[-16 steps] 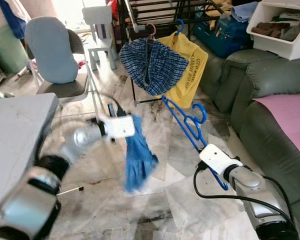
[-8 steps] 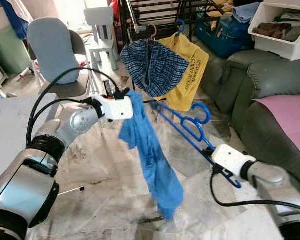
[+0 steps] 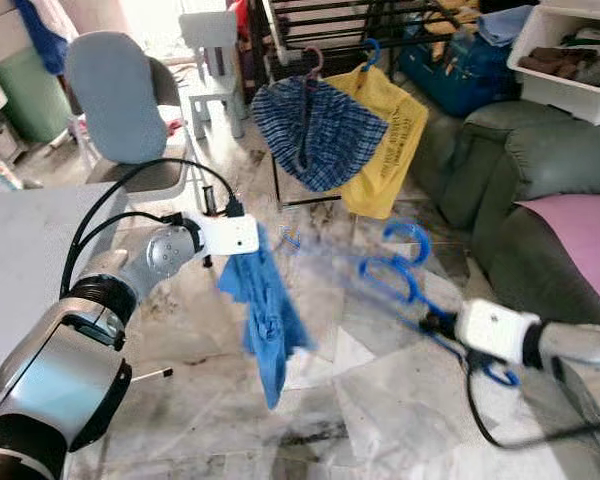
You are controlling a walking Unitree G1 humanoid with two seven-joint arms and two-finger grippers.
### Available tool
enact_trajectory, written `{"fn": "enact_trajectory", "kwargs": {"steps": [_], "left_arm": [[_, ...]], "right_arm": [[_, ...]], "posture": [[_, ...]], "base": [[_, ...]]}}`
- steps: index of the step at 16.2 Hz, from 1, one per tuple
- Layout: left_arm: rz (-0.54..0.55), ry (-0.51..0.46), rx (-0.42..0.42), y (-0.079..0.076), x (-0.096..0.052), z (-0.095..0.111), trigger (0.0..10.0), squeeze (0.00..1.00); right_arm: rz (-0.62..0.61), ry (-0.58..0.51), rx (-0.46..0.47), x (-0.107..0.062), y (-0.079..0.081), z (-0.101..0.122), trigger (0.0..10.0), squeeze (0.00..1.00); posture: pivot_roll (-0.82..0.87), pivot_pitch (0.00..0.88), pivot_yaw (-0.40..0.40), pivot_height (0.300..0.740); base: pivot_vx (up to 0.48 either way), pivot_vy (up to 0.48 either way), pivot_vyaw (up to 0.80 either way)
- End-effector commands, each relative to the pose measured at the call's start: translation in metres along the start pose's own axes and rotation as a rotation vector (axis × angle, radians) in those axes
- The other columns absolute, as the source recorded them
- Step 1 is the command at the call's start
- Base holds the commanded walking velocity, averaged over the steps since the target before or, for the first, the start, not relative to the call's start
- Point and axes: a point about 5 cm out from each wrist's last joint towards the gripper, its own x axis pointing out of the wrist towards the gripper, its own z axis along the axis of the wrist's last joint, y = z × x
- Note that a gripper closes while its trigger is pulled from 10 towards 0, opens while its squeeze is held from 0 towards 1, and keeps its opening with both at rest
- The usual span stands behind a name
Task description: Hang hanger
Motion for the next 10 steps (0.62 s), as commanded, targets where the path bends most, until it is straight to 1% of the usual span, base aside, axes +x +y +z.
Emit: {"fn": "enact_trajectory", "kwargs": {"steps": [1, 2, 3, 4, 5, 6, 8, 10], "left_arm": [[0.033, -0.002, -0.055, 0.013, 0.0, 0.002, 10.0, 0.0], [0.027, -0.008, -0.092, 0.013, 0.001, 0.003, 10.0, 0.0], [0.016, -0.001, -0.104, 0.012, 0.002, 0.003, 10.0, 0.0], [0.02, 0.01, -0.108, 0.012, 0.002, 0.003, 10.0, 0.0], [0.019, 0.005, -0.128, 0.013, 0.003, 0.004, 10.0, 0.0], [0.013, -0.008, -0.151, 0.014, 0.004, 0.006, 10.0, 0.0], [-0.006, -0.027, -0.166, 0.015, 0.005, 0.01, 10.0, 0.0], [0.0, -0.062, -0.24, 0.02, 0.006, 0.015, 10.0, 0.0]], "right_arm": [[0.067, 0.016, -0.023, 0.0, 0.007, 0.001, 10.0, 0.0], [0.059, 0.028, -0.038, 0.001, 0.007, -0.002, 10.0, 0.0], [0.01, 0.038, -0.001, 0.007, 0.002, -0.007, 10.0, 0.0], [0.034, 0.05, -0.013, 0.008, 0.005, -0.009, 10.0, 0.0], [0.041, 0.053, -0.008, 0.011, 0.007, -0.011, 10.0, 0.0], [0.042, 0.064, -0.009, 0.014, 0.009, -0.014, 10.0, 0.0], [0.036, 0.061, 0.007, 0.02, 0.01, -0.015, 10.0, 0.0], [0.025, 0.065, 0.021, 0.026, 0.011, -0.02, 10.0, 0.0]], "posture": [[-0.16, 0.0, 0.084, 0.74], [-0.16, 0.0, 0.084, 0.74], [-0.16, 0.0, 0.083, 0.74], [-0.16, 0.0, 0.083, 0.74], [-0.15, 0.0, 0.084, 0.74], [-0.15, 0.0, 0.084, 0.74], [-0.15, 0.0, 0.086, 0.74], [-0.15, 0.0, 0.086, 0.74]], "base": [[0.0, 0.0, 0.0], [0.0, 0.0, 0.0], [0.0, 0.0, 0.0], [0.0, 0.0, 0.0], [0.0, 0.0, 0.0], [0.0, 0.0, 0.0], [0.0, 0.0, 0.0], [0.0, 0.0, 0.0]]}}
